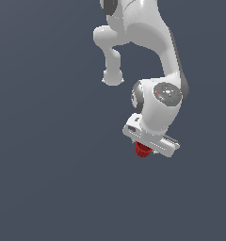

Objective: Pick up the object and move it to a goal position.

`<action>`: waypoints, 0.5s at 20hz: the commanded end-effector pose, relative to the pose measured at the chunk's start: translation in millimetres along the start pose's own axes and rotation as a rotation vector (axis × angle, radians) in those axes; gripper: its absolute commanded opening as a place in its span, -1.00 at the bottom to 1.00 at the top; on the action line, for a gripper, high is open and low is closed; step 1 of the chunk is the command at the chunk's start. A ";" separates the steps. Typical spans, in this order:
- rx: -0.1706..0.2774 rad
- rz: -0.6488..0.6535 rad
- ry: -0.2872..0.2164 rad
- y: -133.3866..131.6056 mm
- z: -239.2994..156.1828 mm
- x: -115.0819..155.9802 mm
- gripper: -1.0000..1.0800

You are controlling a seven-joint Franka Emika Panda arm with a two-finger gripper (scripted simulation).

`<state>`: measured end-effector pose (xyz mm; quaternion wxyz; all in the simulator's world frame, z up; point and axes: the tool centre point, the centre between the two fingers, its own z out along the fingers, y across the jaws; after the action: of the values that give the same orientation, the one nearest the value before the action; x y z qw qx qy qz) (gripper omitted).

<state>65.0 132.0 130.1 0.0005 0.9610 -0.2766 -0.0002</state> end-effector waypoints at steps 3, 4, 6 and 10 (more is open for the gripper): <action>0.001 0.001 0.001 -29.2 -25.2 1.1 -1.00; 0.001 0.001 0.001 -34.9 -29.9 1.3 -1.00; 0.001 0.001 0.001 -45.8 -38.8 1.7 -1.00; 0.001 0.001 0.001 -65.3 -54.6 2.6 -1.00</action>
<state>97.5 180.1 177.4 0.0007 0.9610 -0.2766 -0.0003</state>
